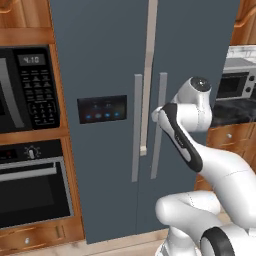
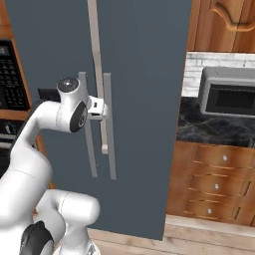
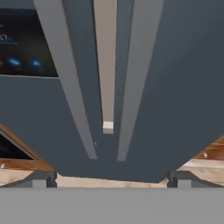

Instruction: Retrieve the sausage and cheese from the fridge and place them on the cutting board on the counter.

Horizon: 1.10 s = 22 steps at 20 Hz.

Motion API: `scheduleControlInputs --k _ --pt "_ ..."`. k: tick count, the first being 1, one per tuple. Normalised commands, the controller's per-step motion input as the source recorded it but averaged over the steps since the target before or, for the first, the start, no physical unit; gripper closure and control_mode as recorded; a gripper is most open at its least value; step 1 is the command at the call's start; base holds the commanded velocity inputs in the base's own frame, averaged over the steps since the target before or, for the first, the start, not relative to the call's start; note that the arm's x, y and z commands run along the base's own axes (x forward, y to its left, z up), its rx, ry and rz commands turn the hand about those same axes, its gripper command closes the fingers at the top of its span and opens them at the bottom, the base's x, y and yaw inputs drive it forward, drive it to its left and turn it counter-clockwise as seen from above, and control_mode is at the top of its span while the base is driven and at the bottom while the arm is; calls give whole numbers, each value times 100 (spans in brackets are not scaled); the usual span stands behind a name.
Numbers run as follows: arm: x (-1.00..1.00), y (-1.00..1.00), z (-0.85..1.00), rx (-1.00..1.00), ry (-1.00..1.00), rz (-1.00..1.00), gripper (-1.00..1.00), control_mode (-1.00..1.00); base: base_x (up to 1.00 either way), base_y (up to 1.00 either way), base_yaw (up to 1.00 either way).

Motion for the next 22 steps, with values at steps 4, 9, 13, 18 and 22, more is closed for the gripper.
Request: scheduleControlInputs --k 4,9,13,18,22 --pt "23 -13 -23 4 1 0 -100 -100 0 0 0" --pt "20 -18 -26 1 0 -1 -100 -100 0 0 0" --pt "37 -15 -13 7 0 -6 -100 -100 0 0 0" --pt "35 -1 -4 5 1 -6 -100 -100 0 0 0" --pt "31 0 -4 0 5 -1 -100 -100 0 0 0"
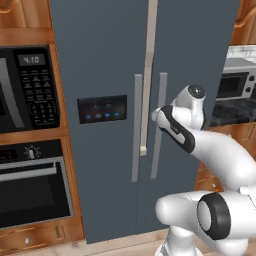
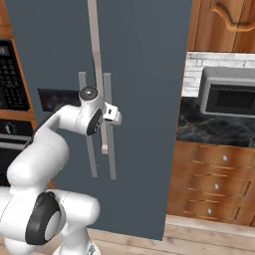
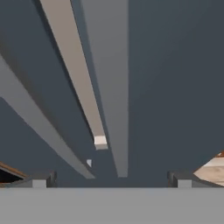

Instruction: Retrieve the sausage and cheese from the fridge and place them on the cutting board on the counter.

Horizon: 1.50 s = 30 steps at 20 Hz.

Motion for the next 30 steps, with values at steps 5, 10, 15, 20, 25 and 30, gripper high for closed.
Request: scheduleControlInputs --k 5,10,15,20,25,30 --pt "38 0 -5 0 1 0 -100 -100 0 0 0" --pt "27 0 -16 0 -4 0 -100 -100 0 0 0" --pt "37 1 -16 0 -4 0 -100 -100 0 0 0" --pt "39 8 -17 0 0 0 -100 -100 0 0 0" --pt "40 4 -14 0 0 1 -100 -100 0 0 0" --pt "34 0 -15 0 0 1 -100 -100 0 0 0"
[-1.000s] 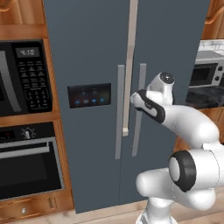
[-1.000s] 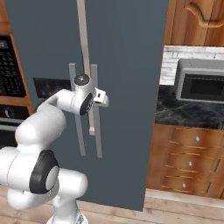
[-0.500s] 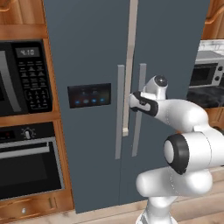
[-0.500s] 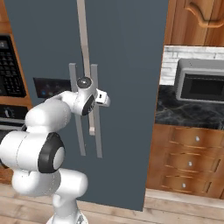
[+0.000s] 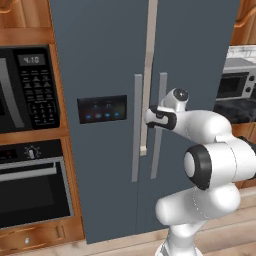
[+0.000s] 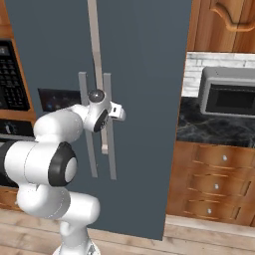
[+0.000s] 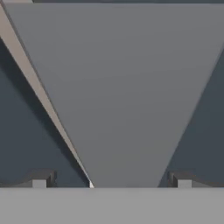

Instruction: Retrieve the sausage and cheese from the fridge and place them on the cutting board on the counter.

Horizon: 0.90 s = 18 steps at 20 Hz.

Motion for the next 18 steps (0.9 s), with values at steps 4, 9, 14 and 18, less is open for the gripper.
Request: scheduleControlInputs --k 4,9,14,18 --pt "34 -3 -16 0 0 0 -100 -100 0 0 0" --pt "17 -23 -10 0 0 0 -100 -100 0 0 0" --pt "11 -25 -9 0 0 0 -100 -100 0 0 0" --pt "-2 -24 -3 0 -1 0 -100 -100 0 0 0"
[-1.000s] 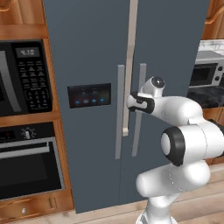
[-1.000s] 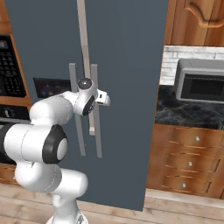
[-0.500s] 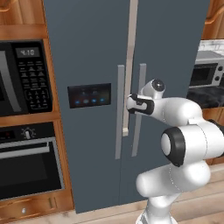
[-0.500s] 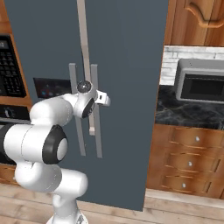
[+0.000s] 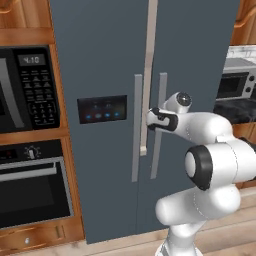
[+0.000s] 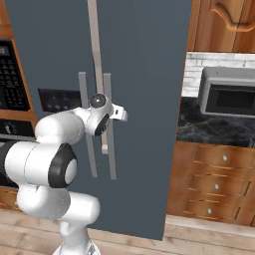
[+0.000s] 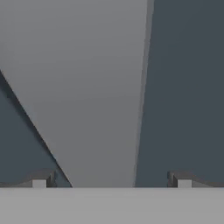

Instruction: Retrieve the sausage and cheese from the fridge and place them on the cutting board on the counter.

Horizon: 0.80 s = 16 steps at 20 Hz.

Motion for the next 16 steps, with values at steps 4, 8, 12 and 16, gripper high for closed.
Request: scheduleControlInputs --k 4,8,12,16 --pt "23 -9 -1 0 -4 0 -100 -100 0 0 0" --pt "43 4 -11 3 -11 0 -100 -100 0 0 0" --pt "44 10 -13 4 -2 0 100 -100 0 0 0" --pt "16 -18 -4 0 1 3 100 -100 0 0 0"
